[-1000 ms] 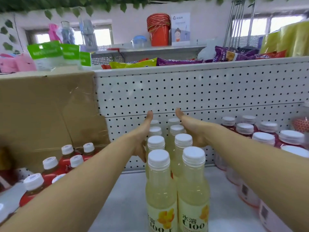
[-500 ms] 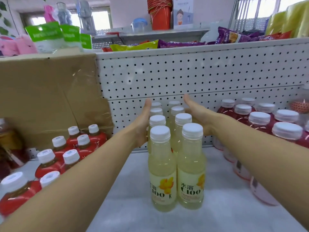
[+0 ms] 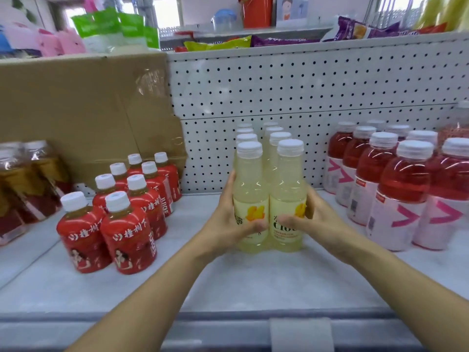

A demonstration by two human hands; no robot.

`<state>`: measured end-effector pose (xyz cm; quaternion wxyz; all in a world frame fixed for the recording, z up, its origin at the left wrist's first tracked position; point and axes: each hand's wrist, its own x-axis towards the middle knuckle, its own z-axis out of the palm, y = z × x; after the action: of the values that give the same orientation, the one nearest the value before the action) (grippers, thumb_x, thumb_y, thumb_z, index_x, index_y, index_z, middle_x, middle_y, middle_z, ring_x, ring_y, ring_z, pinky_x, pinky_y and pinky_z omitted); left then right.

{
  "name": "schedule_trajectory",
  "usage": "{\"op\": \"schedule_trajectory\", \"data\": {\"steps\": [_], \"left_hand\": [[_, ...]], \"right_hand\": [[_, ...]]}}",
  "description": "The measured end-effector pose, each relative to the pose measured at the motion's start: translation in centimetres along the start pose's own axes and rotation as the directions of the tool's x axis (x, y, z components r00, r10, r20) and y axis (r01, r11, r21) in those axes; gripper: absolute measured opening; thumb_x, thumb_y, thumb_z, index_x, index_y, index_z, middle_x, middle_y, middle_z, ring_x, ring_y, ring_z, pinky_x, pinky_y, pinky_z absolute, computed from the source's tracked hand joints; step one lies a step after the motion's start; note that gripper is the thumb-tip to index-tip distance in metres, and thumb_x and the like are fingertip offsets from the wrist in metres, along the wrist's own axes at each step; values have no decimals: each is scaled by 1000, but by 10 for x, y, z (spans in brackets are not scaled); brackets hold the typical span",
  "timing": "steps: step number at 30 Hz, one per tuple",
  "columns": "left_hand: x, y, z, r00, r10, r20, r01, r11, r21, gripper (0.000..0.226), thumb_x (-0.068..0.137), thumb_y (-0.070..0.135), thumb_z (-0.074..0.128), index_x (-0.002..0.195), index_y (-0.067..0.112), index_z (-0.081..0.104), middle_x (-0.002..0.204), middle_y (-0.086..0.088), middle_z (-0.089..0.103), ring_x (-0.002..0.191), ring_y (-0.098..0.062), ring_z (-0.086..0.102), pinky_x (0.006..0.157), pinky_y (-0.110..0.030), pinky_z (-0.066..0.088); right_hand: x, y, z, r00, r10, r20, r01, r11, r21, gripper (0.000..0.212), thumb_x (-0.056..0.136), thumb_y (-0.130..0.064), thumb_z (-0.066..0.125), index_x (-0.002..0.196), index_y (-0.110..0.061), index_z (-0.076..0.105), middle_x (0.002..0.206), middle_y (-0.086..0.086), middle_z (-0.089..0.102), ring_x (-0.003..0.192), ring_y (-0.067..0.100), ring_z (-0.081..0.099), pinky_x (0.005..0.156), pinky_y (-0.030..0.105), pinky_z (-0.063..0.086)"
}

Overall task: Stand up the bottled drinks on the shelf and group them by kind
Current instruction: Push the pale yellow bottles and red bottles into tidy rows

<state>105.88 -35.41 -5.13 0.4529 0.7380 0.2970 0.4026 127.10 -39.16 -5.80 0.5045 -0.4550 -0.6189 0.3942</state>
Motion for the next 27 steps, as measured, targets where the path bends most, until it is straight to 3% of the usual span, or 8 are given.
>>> {"op": "schedule_trajectory", "data": {"steps": [6, 9, 12, 16, 20, 23, 25, 27], "left_hand": [[-13, 12, 15, 981, 34, -191, -19, 996, 84, 87, 74, 4, 85, 135, 42, 36, 131, 6, 59, 113, 1, 61, 91, -23, 54], [-40, 23, 20, 967, -7, -253, 65, 973, 221, 105, 74, 31, 87, 154, 39, 20, 158, 9, 31, 138, 3, 30, 117, -36, 34], [-85, 33, 9, 964, 16, -264, 92, 916, 391, 103, 82, 42, 78, 157, 37, 8, 163, 17, 12, 144, 3, 17, 122, -31, 21], [-138, 31, -40, 934, 302, -189, -104, 740, 665, 87, 88, 36, 73, 155, 31, 18, 162, 19, 16, 149, 4, 10, 122, -34, 24], [-168, 14, -119, 838, 498, -224, -174, 631, 756, 95, 78, 29, 82, 154, 18, 25, 162, 6, 20, 152, -10, 15, 123, -33, 22], [-176, 0, -178, 875, 314, -368, 6, 753, 657, 118, 68, 35, 88, 156, 28, 9, 164, 5, 11, 152, -10, 10, 123, -33, 18], [-172, -10, -209, 907, 34, -420, 197, 846, 495, 131, 64, 38, 91, 156, 35, -3, 164, 14, 2, 150, -4, 7, 122, -35, 16], [-163, -19, -232, 927, -178, -331, 291, 897, 332, 136, 63, 29, 93, 157, 35, -4, 160, 17, 13, 144, 1, 20, 118, -29, 25]], "right_hand": [[-9, -3, 20, 977, -63, -203, 40, 992, -117, 77, 77, -10, 81, 142, -26, 44, 118, -15, 64, 100, -9, 61, 76, 13, 52], [-23, -15, 37, 929, -125, -350, 53, 976, -210, 83, 82, -24, 79, 150, -27, 31, 139, -11, 52, 115, -11, 52, 99, 22, 44], [-40, -29, 56, 829, -252, -499, 80, 937, -340, 79, 91, -31, 69, 154, -26, 21, 157, -6, 30, 140, 6, 31, 112, 21, 27], [-53, -49, 111, 770, -487, -412, 311, 850, -424, 68, 88, -29, 63, 148, -19, 32, 148, -8, 36, 140, 8, 34, 117, 29, 27], [-39, -51, 190, 920, -345, -187, 246, 878, -410, 81, 86, -32, 74, 151, -30, 25, 154, -12, 32, 141, 3, 31, 118, 34, 30], [-16, -45, 240, 998, -45, -32, 33, 949, -313, 109, 72, -47, 80, 155, -39, 9, 161, -15, 17, 146, 5, 23, 120, 39, 27], [2, -39, 260, 998, 69, 4, -66, 973, -221, 113, 75, -32, 84, 156, -35, 5, 160, -11, 21, 144, 8, 29, 118, 37, 30], [14, -35, 272, 995, 91, 27, -87, 988, -131, 103, 80, -6, 79, 155, -31, 13, 151, -9, 39, 129, 3, 49, 104, 22, 43]]}}
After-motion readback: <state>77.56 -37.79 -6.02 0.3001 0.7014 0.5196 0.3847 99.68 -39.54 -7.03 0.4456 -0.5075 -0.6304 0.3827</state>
